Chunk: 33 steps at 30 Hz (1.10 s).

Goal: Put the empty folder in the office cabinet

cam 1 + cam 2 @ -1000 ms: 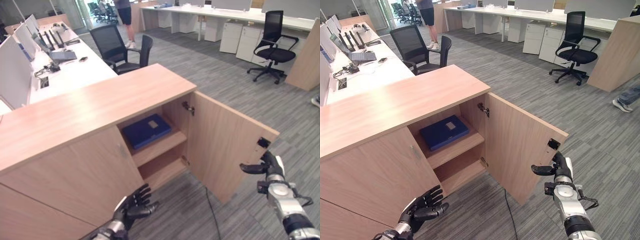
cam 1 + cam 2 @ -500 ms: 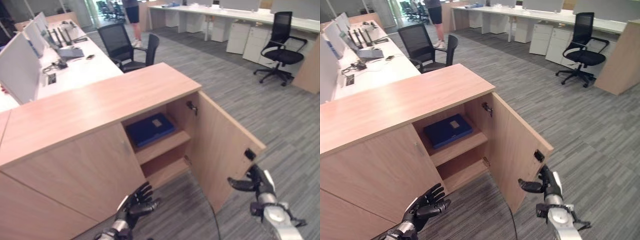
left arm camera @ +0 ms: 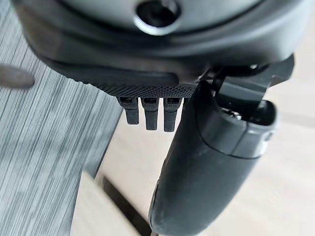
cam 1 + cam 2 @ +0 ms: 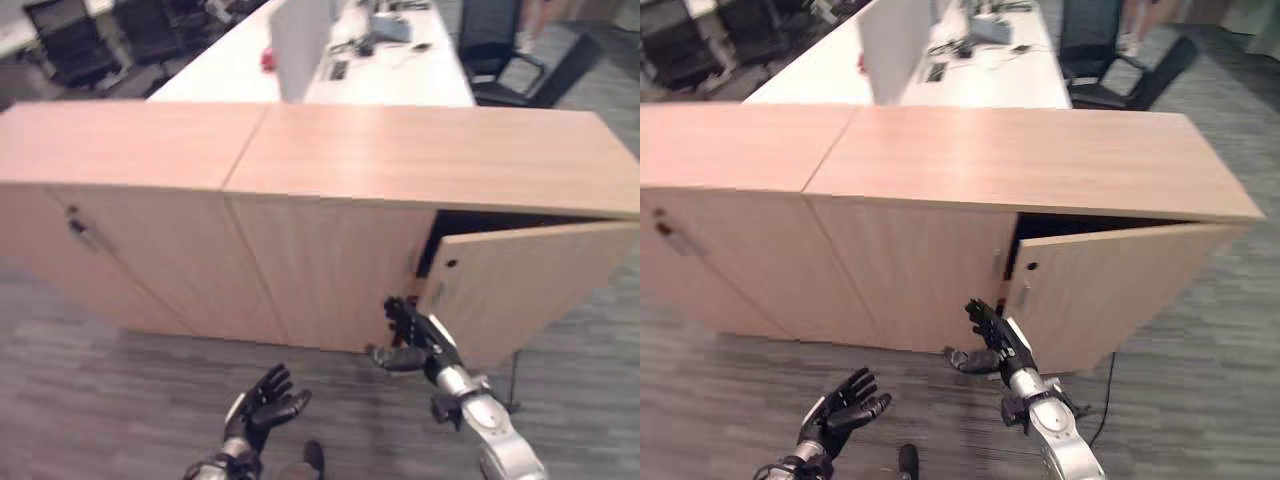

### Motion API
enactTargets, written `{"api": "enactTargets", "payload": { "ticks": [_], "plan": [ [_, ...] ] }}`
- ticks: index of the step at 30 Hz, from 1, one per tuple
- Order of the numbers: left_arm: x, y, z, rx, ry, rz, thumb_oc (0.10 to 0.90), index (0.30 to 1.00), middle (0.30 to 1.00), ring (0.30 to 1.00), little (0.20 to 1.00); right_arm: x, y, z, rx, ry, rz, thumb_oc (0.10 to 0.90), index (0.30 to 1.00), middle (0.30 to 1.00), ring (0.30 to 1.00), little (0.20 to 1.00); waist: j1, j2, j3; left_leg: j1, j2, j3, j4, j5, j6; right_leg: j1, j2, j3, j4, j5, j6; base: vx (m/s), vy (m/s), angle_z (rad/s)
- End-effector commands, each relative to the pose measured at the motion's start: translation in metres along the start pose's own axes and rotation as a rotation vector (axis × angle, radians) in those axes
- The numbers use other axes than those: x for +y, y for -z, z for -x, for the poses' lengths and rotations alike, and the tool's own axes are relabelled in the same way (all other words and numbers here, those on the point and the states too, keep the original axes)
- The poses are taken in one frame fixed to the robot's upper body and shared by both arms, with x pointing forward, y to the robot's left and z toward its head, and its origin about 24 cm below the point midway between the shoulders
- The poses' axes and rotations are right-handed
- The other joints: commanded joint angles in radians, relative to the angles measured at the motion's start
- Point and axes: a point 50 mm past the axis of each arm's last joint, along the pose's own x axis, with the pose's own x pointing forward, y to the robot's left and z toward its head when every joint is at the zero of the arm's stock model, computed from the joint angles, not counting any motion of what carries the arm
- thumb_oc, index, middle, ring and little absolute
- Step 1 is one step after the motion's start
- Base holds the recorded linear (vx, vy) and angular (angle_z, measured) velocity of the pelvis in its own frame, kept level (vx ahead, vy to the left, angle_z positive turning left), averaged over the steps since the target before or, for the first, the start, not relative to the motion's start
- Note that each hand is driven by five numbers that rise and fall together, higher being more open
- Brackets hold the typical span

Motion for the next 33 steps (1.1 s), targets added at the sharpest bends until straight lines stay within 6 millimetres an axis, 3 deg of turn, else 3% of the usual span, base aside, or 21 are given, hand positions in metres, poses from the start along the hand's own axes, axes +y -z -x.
{"api": "enactTargets", "payload": {
  "ticks": [1, 2, 3, 4, 5, 6, 11, 12, 16, 21, 23, 24, 28, 33],
  "plan": [
    [-0.004, -0.054, -0.008, -0.211, 0.072, -0.102, 0.8, 0.9, 0.9, 0.9, 0.9, -0.025, -0.06, -0.017, -0.295, 0.121, 0.016, 0.8, 0.9, 0.9, 0.9, 0.9, 0.003, 0.026, 0.021, 0.122, 0.049, -0.041, -0.07, -0.091, -0.06, -0.076, 0.075, 0.158, 0.029, 0.037, 0.089, 0.07, -0.033, 0.65],
    [-0.005, -0.055, -0.009, -0.216, 0.074, -0.099, 0.8, 0.9, 0.9, 0.9, 0.9, -0.031, -0.061, -0.016, -0.3, 0.157, 0.013, 0.8, 0.9, 0.9, 0.9, 0.9, -0.002, 0.03, 0.02, 0.13, 0.049, -0.063, -0.089, -0.084, -0.065, -0.089, 0.095, 0.205, 0.008, 0.028, 0.086, 0.03, -0.028, 0.56],
    [-0.005, -0.055, -0.009, -0.216, 0.074, -0.099, 0.8, 0.9, 0.9, 0.9, 0.9, -0.031, -0.061, -0.016, -0.3, 0.157, 0.013, 0.8, 0.9, 0.9, 0.9, 0.9, -0.002, 0.03, 0.02, 0.13, 0.049, -0.063, -0.089, -0.084, -0.065, -0.089, 0.095, 0.205, 0.008, 0.028, 0.086, 0.11, -0.111, 0.52],
    [-0.006, -0.057, -0.009, -0.225, 0.083, -0.082, 0.8, 0.9, 0.9, 0.9, 0.9, -0.053, -0.065, -0.013, -0.324, 0.277, -0.018, 0.8, 0.9, 0.9, 0.9, 0.9, -0.015, 0.028, 0.02, 0.149, 0.045, -0.11, -0.112, -0.085, -0.083, -0.086, 0.131, 0.275, -0.118, -0.033, 0.067, 0.09, -0.107, 0.84],
    [-0.006, -0.058, -0.009, -0.226, 0.084, -0.082, 0.8, 0.9, 0.9, 0.9, 0.9, -0.053, -0.066, -0.013, -0.326, 0.278, -0.018, 0.8, 0.9, 0.9, 0.9, 0.9, -0.016, 0.03, 0.019, 0.145, 0.048, -0.112, -0.111, -0.081, -0.084, -0.084, 0.136, 0.271, -0.129, -0.024, 0.065, 0.17, -0.204, 0.98],
    [-0.003, -0.061, -0.008, -0.232, 0.085, -0.1, 0.8, 0.9, 0.9, 0.9, 0.9, -0.076, -0.071, -0.009, -0.346, 0.392, 0.002, 0.8, 0.9, 0.9, 0.9, 0.9, -0.026, 0.014, 0.017, 0.152, 0.044, -0.14, -0.118, -0.091, -0.103, -0.057, 0.149, 0.33, -0.28, -0.032, 0.065, 0.11, -0.134, 0.96],
    [0.0, -0.058, -0.004, -0.231, 0.092, -0.076, 0.8, 0.9, 0.9, 0.9, 0.9, -0.128, -0.078, 0.006, -0.362, 0.652, 0.007, 0.8, 0.9, 0.9, 0.9, 0.9, -0.017, -0.001, -0.026, 0.173, 0.05, -0.16, -0.141, -0.084, -0.114, 0.0, 0.17, 0.333, -0.392, 0.033, 0.077, 0.16, -0.178, 0.58],
    [0.002, -0.054, -0.001, -0.22, 0.097, -0.049, 0.8, 0.9, 0.9, 0.9, 0.9, -0.146, -0.08, 0.011, -0.352, 0.729, 0.02, 0.8, 0.9, 0.9, 0.9, 0.9, -0.011, -0.005, -0.037, 0.183, 0.057, -0.165, -0.147, -0.084, -0.12, 0.03, 0.181, 0.33, -0.426, 0.034, 0.073, 0.09, -0.115, 0.26],
    [0.005, -0.051, 0.002, -0.206, 0.082, -0.048, 0.8, 0.9, 0.9, 0.9, 0.9, -0.159, -0.082, 0.017, -0.355, 0.782, -0.002, 0.8, 0.9, 0.9, 0.9, 0.9, -0.01, -0.002, -0.043, 0.198, 0.073, -0.17, -0.152, -0.082, -0.133, 0.052, 0.196, 0.321, -0.451, 0.032, 0.068, 0.06, -0.09, 0.03],
    [0.009, -0.044, 0.005, -0.195, 0.063, -0.018, 0.8, 0.9, 0.9, 0.9, 0.9, -0.157, -0.069, 0.025, -0.282, 0.713, 0.045, 0.8, 0.9, 0.9, 0.9, 0.9, -0.025, 0.004, -0.046, 0.215, 0.097, -0.169, -0.156, -0.081, -0.149, 0.07, 0.217, 0.315, -0.471, 0.02, 0.06, 0.02, -0.098, -0.04],
    [0.009, -0.043, 0.007, -0.196, 0.074, -0.01, 0.8, 0.9, 0.9, 0.9, 0.9, -0.169, -0.064, 0.031, -0.216, 0.698, 0.106, 0.8, 0.9, 0.9, 0.9, 0.9, -0.027, 0.003, -0.048, 0.219, 0.106, -0.167, -0.157, -0.076, -0.155, 0.074, 0.225, 0.317, -0.475, 0.016, 0.056, -0.01, -0.112, -0.07],
    [0.009, -0.042, 0.008, -0.189, 0.093, -0.008, 0.8, 0.9, 0.9, 0.9, 0.9, -0.185, -0.061, 0.034, -0.18, 0.708, 0.068, 0.8, 0.9, 0.9, 0.9, 0.9, -0.026, 0.002, -0.049, 0.221, 0.113, -0.163, -0.158, -0.073, -0.161, 0.076, 0.23, 0.316, -0.479, 0.015, 0.055, -0.02, -0.084, -0.06],
    [0.008, -0.043, 0.007, -0.178, 0.12, -0.008, 0.8, 0.9, 0.9, 0.9, 0.9, -0.209, -0.058, 0.037, -0.104, 0.685, 0.011, 0.8, 0.9, 0.9, 0.9, 0.9, -0.024, 0.001, -0.046, 0.225, 0.121, -0.155, -0.16, -0.066, -0.17, 0.078, 0.237, 0.316, -0.483, 0.015, 0.053, -0.02, -0.07, -0.06],
    [0.004, -0.042, 0.007, -0.155, 0.166, -0.015, 0.8, 0.9, 0.9, 0.9, 0.9, -0.226, -0.053, 0.04, -0.027, 0.628, -0.095, 0.8, 0.9, 0.9, 0.9, 0.9, -0.026, 0.003, -0.046, 0.232, 0.134, -0.144, -0.163, -0.057, -0.183, 0.076, 0.248, 0.315, -0.484, 0.013, 0.052, -0.02, -0.056, -0.03]
  ]
}}
